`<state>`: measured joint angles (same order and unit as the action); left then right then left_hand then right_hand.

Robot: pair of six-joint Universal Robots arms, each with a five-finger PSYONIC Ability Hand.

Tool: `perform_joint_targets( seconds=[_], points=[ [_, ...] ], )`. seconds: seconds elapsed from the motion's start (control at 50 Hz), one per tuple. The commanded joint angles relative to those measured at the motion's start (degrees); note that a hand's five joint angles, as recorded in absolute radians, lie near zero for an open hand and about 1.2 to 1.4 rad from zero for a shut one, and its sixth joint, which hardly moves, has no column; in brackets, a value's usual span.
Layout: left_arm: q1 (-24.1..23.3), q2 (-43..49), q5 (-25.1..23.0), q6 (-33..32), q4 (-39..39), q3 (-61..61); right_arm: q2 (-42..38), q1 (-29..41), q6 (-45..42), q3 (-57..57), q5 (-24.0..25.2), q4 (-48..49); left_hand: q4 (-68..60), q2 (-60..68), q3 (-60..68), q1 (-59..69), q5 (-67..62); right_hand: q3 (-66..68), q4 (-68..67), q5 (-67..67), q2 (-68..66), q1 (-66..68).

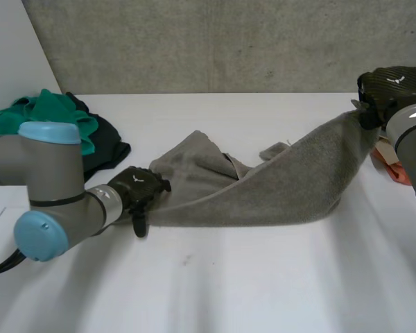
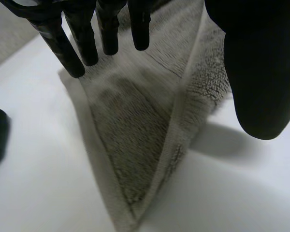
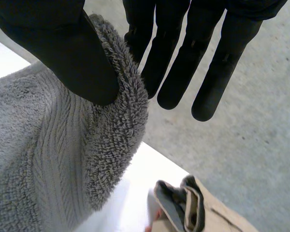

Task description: Fold the laundry.

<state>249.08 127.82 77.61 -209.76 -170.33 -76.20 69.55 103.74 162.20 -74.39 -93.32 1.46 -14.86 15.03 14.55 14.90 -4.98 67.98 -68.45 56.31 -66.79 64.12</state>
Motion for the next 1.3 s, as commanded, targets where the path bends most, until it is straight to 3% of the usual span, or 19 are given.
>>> perform_joint_targets(
  seconds=[0.02, 0.08, 0.14, 0.18, 0.22, 0.32, 0.46, 0.6, 0.68, 0.76, 0.78, 0.8, 0.92, 1.16, 1.3],
  points=[
    [-2.02, 3.75, 3.42, 0.85, 3.25, 5.09, -1.16, -2.04, 0.67, -1.81, -1.86, 3.64, -9.3, 9.13, 9.61, 9.26, -9.18, 12.02, -11.55, 13.69, -13.21, 15.88],
    [-2.46, 4.45, 4.47, 0.67, 3.16, 6.06, -1.87, -2.84, 0.4, -1.55, -1.69, 3.64, -11.99, 11.81, 12.29, 11.95, -11.87, 12.02, -11.55, 13.69, -13.21, 15.88],
    [-2.99, 5.16, 6.76, 0.5, 2.46, 7.37, -2.49, -3.54, 0.23, -1.55, -1.42, 3.64, -31.11, 30.94, 31.42, 31.08, -31.0, 12.02, -11.55, 13.69, -13.21, 15.88],
    [-3.07, 5.42, 8.95, 0.5, 1.93, 8.08, -3.01, -3.89, 0.23, -1.38, -1.25, 3.55, -54.48, 54.31, 54.79, 54.44, -54.36, 12.02, -11.55, 13.69, -13.21, 15.88],
    [-3.25, 5.33, 10.45, 0.5, 1.67, 8.17, -3.19, -4.16, 0.23, -1.2, -1.16, 3.55, -65.11, 64.93, 65.41, 65.07, -64.99, 12.02, -11.55, 13.69, -13.21, 15.88],
    [-3.95, 1.66, 14.14, 0.85, -1.14, 6.68, -3.45, -4.95, 0.05, -0.5, -0.81, 3.29, -65.14, 64.97, 65.45, 65.1, -65.02, 12.02, -11.55, 13.69, -13.21, 15.88],
    [-3.78, -9.07, 14.59, 0.94, -8.78, 1.76, -3.1, -5.22, -1.88, 1.35, 1.03, 0.83, -65.14, 64.97, 65.45, 65.1, -65.02, 12.02, -11.55, 13.69, -13.21, 15.88],
    [-1.94, -19.88, 13.97, 1.81, -10.46, -2.2, -0.73, -5.48, -10.22, 4.86, 7.53, -10.14, -65.14, 64.97, 65.45, 65.1, -65.02, 12.02, -11.55, 13.69, -13.21, 15.88],
    [-0.53, -23.58, 11.17, 1.56, -9.15, -3.34, 0.68, -6.44, -15.76, 6.18, 10.61, -16.48, -65.14, 64.97, 65.45, 65.1, -65.02, 12.02, -11.55, 13.69, -13.21, 15.88],
    [0.35, -21.31, 5.98, 2.08, -7.39, -3.87, 0.5, -6.27, -16.83, 5.92, 12.11, -19.39, -61.99, 61.82, 62.3, 61.96, -61.88, 12.02, -11.55, 13.69, -13.21, 15.88],
    [0.79, -19.64, 4.32, 2.17, -6.17, -4.13, -0.11, -5.92, -16.65, 5.4, 12.11, -19.21, -38.82, 38.64, 39.12, 38.78, -38.7, 12.02, -11.55, 13.69, -13.21, 15.88],
    [0.88, -18.67, 3.52, 2.17, -5.29, -4.22, -0.37, -5.74, -16.65, 5.04, 12.02, -19.04, -33.59, 33.41, 33.89, 33.55, -33.47, 12.02, -11.55, 13.69, -13.21, 15.88],
    [1.23, -12.6, 2.89, 4.45, -0.8, -3.87, -2.13, -5.39, -16.65, 3.11, 10.18, -15.18, -34.04, 33.87, 34.35, 34.0, -33.92, 12.02, -11.55, 13.69, -13.21, 15.88],
    [-0.26, -2.67, 7.82, 5.51, -1.67, 0.69, -2.14, -6.27, -15.07, 0.65, 9.21, -10.78, -29.5, 29.32, 29.81, 29.46, -29.38, 12.02, -11.55, 13.69, -13.21, 15.88],
    [-1.93, 1.81, 8.87, 5.33, 0.0, 3.15, -2.22, -6.27, -14.89, 0.03, 9.04, -10.78, -35.72, 35.54, 36.02, 35.68, -35.6, 12.02, -11.55, 13.69, -13.21, 15.88]
  ],
)
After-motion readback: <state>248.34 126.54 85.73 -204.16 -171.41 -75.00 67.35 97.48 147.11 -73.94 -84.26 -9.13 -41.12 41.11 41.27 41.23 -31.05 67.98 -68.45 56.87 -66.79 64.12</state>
